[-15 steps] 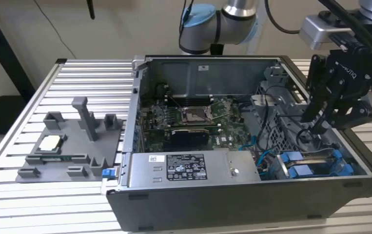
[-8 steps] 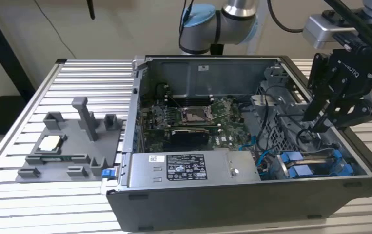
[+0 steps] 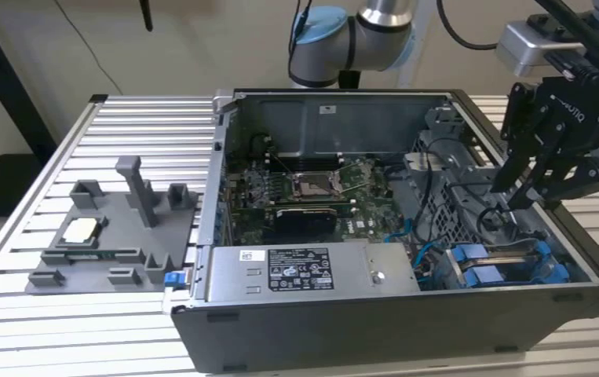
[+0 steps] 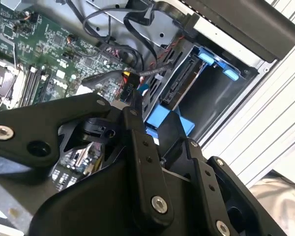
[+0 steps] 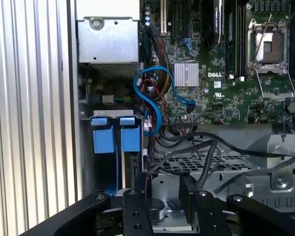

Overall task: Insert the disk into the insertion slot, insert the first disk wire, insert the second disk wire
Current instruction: 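Insert the disk into the insertion slot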

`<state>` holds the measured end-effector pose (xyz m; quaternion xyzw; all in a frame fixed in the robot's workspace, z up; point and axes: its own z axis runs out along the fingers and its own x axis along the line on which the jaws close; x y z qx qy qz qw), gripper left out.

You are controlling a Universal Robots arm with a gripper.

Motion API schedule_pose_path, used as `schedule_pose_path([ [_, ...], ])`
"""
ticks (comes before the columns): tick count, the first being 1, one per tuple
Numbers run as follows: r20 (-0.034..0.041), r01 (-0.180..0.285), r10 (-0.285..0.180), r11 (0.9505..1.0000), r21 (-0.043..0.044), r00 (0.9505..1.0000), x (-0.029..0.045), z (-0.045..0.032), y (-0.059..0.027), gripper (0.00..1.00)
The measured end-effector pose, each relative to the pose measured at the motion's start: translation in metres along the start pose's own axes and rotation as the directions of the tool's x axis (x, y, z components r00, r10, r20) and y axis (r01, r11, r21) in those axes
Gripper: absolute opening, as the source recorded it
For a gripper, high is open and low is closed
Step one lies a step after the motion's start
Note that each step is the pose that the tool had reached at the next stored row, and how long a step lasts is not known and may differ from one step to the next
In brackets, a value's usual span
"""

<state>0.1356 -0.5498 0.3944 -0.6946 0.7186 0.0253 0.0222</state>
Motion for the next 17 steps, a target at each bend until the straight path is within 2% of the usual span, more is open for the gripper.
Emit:
schedule_pose_path([
  [3, 0.0080, 0.000, 0.000, 1.0000, -0.0003, 1.0000, -0.0008, 0.0000, -0.0016, 0.41],
  [8, 0.0145, 0.000, 0.000, 1.0000, -0.0005, 0.9999, -0.0030, 0.0003, -0.0020, 0.41],
  [9, 0.0193, 0.000, 0.000, 1.0000, -0.0007, 0.9998, -0.0037, 0.0003, -0.0019, 0.41],
  [11, 0.0349, 0.000, 0.000, 1.0000, -0.0012, 0.9994, -0.0047, 0.0005, -0.0019, 0.41],
  [12, 0.0402, 0.000, 0.000, 1.0000, -0.0014, 0.9992, -0.0051, 0.0004, -0.0019, 0.41],
  [14, 0.0432, 0.000, 0.000, 1.0000, -0.0015, 0.9991, -0.0060, 0.0007, -0.0019, 0.41],
  [17, 0.0435, 0.000, 0.000, 1.0000, -0.0014, 0.9991, -0.0060, 0.0008, -0.0013, 0.41],
])
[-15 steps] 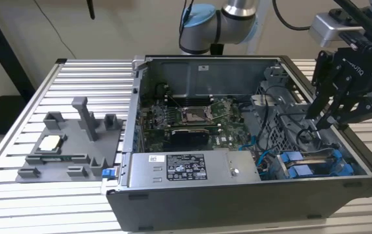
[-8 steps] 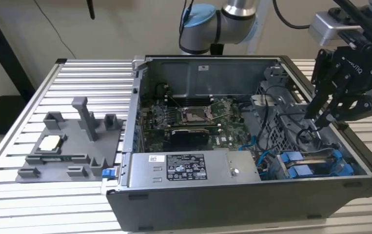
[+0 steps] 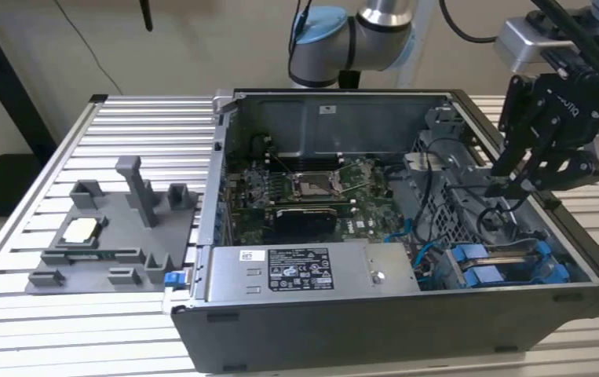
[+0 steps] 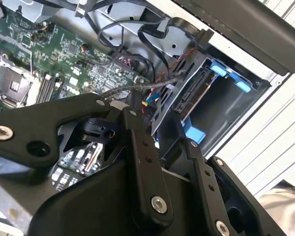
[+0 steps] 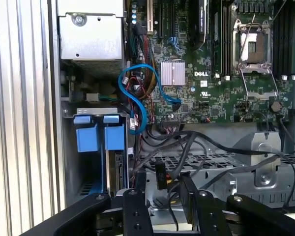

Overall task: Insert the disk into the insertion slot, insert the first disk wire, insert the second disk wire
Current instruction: 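Insert the disk into the insertion slot, then insert the first disk wire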

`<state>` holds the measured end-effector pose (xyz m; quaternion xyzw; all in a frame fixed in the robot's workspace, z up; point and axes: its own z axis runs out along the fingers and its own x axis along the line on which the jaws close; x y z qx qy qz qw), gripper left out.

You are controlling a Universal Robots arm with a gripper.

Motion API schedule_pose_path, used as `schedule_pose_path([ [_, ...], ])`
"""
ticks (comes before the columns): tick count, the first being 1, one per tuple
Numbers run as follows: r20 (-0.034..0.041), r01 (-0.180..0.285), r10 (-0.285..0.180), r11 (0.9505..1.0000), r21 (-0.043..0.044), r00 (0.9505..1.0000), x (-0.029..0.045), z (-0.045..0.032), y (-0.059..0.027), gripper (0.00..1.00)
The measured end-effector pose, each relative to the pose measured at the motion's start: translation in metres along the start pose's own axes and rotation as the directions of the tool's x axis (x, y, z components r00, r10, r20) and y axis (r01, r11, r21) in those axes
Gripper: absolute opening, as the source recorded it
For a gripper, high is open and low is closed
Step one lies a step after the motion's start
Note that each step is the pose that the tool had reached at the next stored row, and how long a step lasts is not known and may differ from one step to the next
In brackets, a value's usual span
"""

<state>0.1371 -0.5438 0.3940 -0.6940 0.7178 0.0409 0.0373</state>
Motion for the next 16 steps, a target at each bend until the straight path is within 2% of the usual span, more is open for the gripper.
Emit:
schedule_pose_path([
  [5, 0.0005, -0.001, 0.001, 1.0000, 0.0000, 1.0000, 0.0003, 0.0005, 0.0088, 0.41],
  [11, 0.0044, -0.001, 0.001, 1.0000, -0.0002, 1.0000, 0.0022, 0.0036, 0.0082, 0.41],
  [16, 0.0046, -0.001, 0.001, 1.0000, -0.0001, 1.0000, 0.0028, 0.0040, 0.0053, 0.41],
])
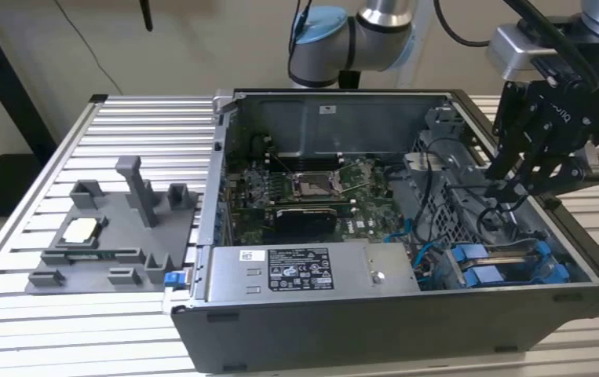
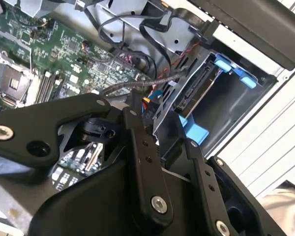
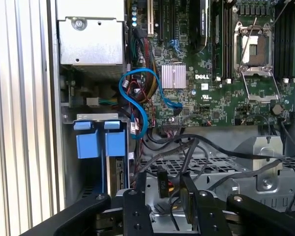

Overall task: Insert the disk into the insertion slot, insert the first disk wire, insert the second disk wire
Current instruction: 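Insert the first disk wire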

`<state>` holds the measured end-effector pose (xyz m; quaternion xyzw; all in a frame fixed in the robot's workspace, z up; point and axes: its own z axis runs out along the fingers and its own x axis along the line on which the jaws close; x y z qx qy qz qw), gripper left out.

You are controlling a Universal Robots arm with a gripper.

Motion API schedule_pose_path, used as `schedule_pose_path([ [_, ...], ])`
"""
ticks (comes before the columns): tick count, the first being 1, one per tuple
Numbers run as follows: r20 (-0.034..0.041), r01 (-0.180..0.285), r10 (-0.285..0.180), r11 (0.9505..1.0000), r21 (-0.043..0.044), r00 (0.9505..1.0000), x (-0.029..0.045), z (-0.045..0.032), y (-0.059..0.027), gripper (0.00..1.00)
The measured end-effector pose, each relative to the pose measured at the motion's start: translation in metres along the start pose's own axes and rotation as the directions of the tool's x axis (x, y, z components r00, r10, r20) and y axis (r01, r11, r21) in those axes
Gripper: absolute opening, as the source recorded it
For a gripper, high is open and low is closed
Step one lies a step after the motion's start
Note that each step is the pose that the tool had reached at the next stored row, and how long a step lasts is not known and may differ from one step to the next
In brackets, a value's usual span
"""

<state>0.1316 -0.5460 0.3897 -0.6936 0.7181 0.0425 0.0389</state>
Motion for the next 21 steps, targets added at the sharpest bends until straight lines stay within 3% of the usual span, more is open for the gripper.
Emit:
schedule_pose_path([
  [5, 0.0001, 0.000, 0.000, 1.0000, 0.0000, 1.0000, 0.0004, 0.0000, 0.0000, 0.38],
  [8, 0.0001, 0.000, 0.000, 1.0000, 0.0000, 1.0000, 0.0005, 0.0000, -0.0001, 0.25],
  [13, 0.0001, 0.000, 0.000, 1.0000, 0.0000, 1.0000, 0.0008, 0.0000, -0.0001, 0.23],
  [14, 0.0001, 0.000, 0.000, 1.0000, 0.0000, 1.0000, 0.0009, 0.0000, -0.0001, 0.19],
  [21, 0.0001, 0.000, 0.000, 1.0000, 0.0000, 1.0000, 0.0012, -0.0001, -0.0001, 0.19],
])
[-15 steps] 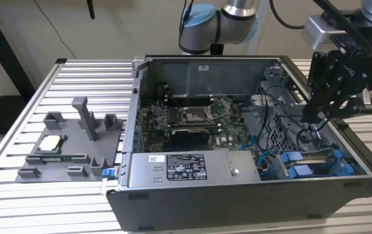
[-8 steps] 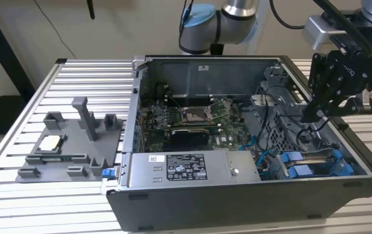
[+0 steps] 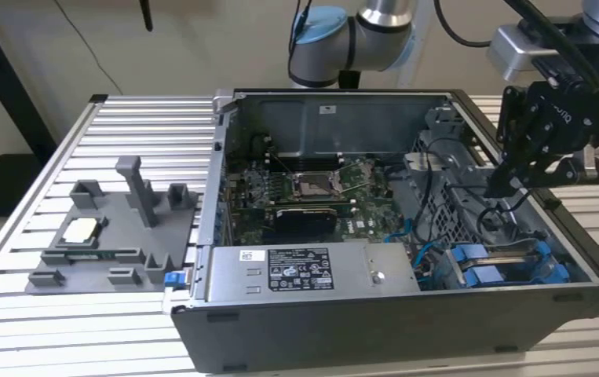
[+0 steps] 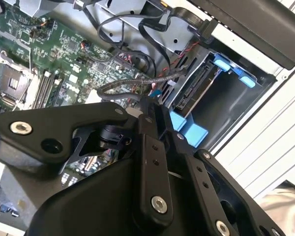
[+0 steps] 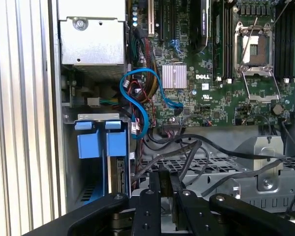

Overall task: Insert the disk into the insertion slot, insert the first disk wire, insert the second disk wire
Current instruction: 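Insert the first disk wire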

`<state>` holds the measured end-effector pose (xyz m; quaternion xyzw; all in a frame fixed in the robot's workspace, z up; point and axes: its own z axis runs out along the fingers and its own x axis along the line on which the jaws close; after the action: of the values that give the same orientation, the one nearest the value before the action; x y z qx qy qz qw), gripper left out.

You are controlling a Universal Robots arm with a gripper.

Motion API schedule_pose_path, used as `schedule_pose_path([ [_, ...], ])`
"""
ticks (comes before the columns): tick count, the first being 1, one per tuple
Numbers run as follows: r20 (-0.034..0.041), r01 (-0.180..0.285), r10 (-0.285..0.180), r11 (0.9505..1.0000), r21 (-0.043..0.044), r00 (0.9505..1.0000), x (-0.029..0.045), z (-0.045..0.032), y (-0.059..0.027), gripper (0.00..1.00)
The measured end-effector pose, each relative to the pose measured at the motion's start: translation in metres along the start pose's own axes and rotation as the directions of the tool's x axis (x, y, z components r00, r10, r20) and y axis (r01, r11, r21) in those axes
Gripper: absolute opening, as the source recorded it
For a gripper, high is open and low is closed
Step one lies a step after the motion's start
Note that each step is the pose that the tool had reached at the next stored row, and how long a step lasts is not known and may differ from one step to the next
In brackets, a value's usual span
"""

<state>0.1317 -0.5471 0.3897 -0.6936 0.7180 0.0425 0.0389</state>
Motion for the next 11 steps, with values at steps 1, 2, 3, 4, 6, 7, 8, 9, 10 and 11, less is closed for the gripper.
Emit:
schedule_pose_path([
  [1, 0.0000, 0.000, 0.000, 1.0000, 0.0000, 1.0000, 0.0000, 0.0000, 0.0000, 0.19],
  [2, 0.0000, 0.000, 0.000, 1.0000, 0.0000, 1.0000, 0.0000, 0.0000, 0.0000, 0.19],
  [3, -0.0005, 0.000, 0.000, 1.0000, 0.0001, 1.0000, 0.0000, 0.0000, 0.0000, 0.19],
  [4, -0.0021, 0.000, 0.000, 1.0000, 0.0001, 1.0000, 0.0000, 0.0001, 0.0000, 0.19],
  [6, -0.0129, 0.000, 0.000, 1.0000, 0.0004, 0.9999, 0.0001, 0.0003, -0.0001, 0.19],
  [7, -0.0208, 0.000, 0.000, 1.0000, 0.0007, 0.9998, 0.0003, 0.0006, -0.0002, 0.19],
  [8, -0.0285, 0.000, 0.000, 1.0000, 0.0010, 0.9996, 0.0005, 0.0008, -0.0002, 0.19],
  [9, -0.0346, 0.000, 0.000, 1.0000, 0.0012, 0.9994, 0.0008, 0.0012, -0.0003, 0.19],
  [10, -0.0385, 0.000, 0.000, 1.0000, 0.0013, 0.9993, 0.0014, 0.0017, -0.0003, 0.19],
  [11, -0.0421, 0.000, 0.000, 1.0000, 0.0015, 0.9991, 0.0020, 0.0023, -0.0003, 0.19],
])
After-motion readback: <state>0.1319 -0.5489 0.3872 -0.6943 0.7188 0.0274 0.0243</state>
